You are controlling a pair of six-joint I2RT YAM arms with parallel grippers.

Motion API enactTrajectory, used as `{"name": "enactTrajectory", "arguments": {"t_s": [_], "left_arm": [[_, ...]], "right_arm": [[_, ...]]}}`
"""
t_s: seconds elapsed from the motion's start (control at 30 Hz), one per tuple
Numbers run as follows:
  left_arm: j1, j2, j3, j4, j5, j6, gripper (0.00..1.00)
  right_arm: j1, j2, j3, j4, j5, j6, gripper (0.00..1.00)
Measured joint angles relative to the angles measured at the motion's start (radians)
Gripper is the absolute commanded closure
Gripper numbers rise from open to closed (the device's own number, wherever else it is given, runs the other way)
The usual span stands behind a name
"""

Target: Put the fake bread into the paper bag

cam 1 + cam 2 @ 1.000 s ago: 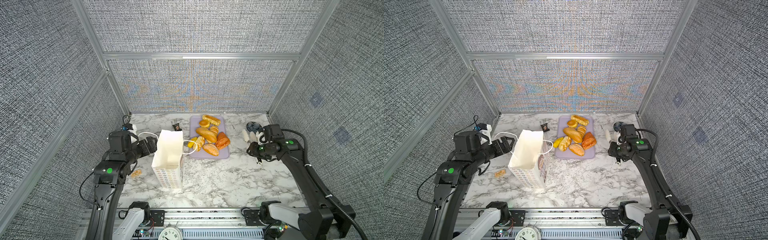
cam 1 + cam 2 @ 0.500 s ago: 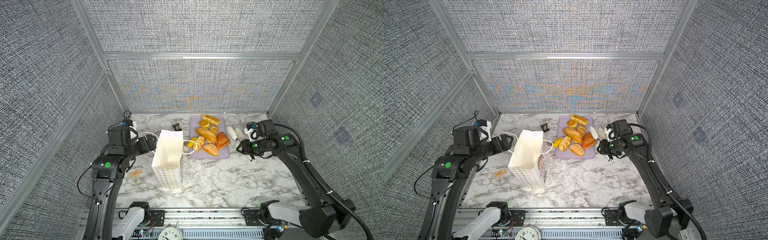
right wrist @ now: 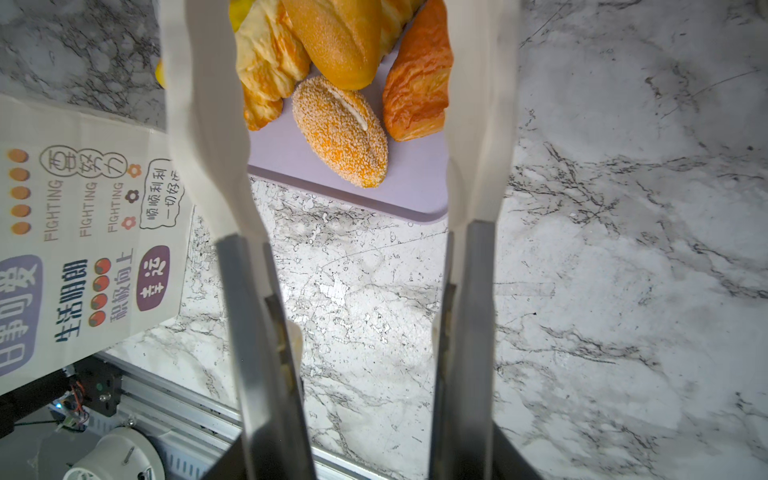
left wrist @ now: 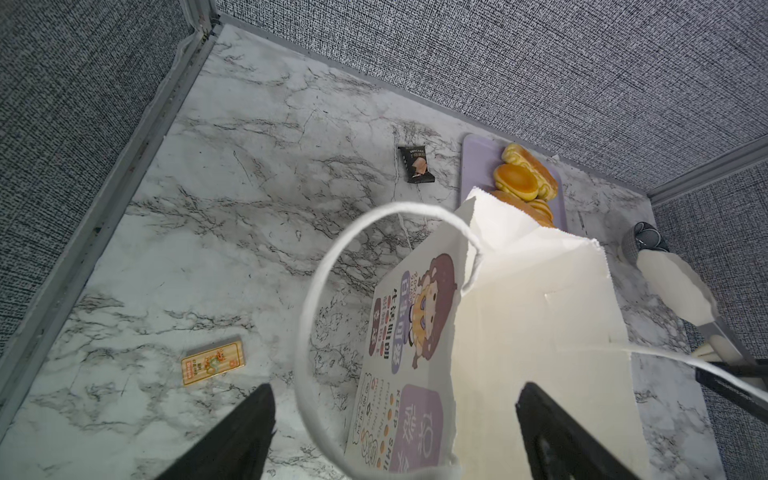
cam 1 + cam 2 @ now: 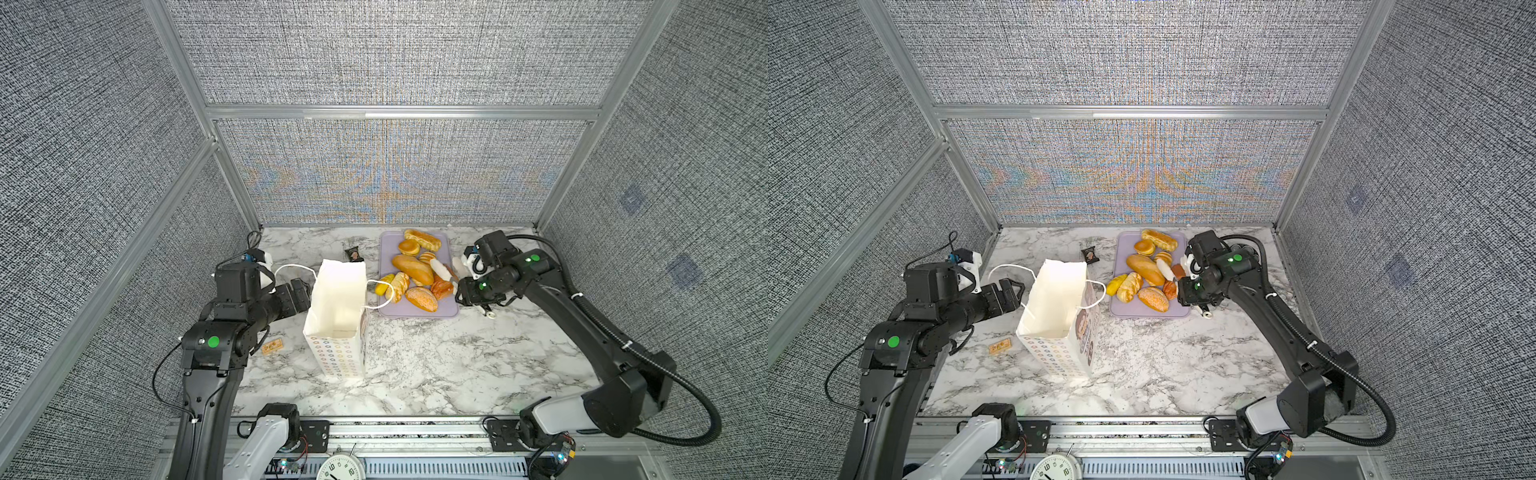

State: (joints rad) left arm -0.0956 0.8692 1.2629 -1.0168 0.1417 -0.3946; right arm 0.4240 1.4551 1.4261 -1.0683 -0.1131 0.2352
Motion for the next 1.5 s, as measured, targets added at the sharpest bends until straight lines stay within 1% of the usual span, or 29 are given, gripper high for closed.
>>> {"name": "enactTrajectory", "arguments": {"t_s": [0.1,0.23,0.5,0.9,1.17,1.37,1.5], "left_arm": [[0.000,-0.007,-0.023,0.013,0.026,-0.006,0.08],[0.000,0.008,-0.050,0.039,0.074,-0.018,0.11],[0.000,0.035,-0.129,0.103,0.149,-0.037,0.18],[-0.001,0.040,-0.197,0.168,0.202,-0.070,0.29],[-0.003,0.042,-0.227,0.185,0.202,-0.076,0.41],[-0.003,0.039,-0.235,0.198,0.201,-0.076,0.55],[-0.003,0.034,-0.240,0.208,0.200,-0.076,0.59]], "right_arm": [[0.008,0.031,0.001,0.003,-0.002,-0.007,0.44],[0.010,0.060,-0.005,0.011,-0.005,-0.013,0.43],[0.013,0.112,-0.014,0.035,-0.023,-0.024,0.41],[0.013,0.229,0.031,0.066,-0.030,-0.040,0.37],[0.012,0.305,0.081,0.073,-0.043,-0.051,0.36],[0.007,0.357,0.112,0.077,-0.046,-0.062,0.36],[0.006,0.370,0.119,0.085,-0.053,-0.066,0.37]]}}
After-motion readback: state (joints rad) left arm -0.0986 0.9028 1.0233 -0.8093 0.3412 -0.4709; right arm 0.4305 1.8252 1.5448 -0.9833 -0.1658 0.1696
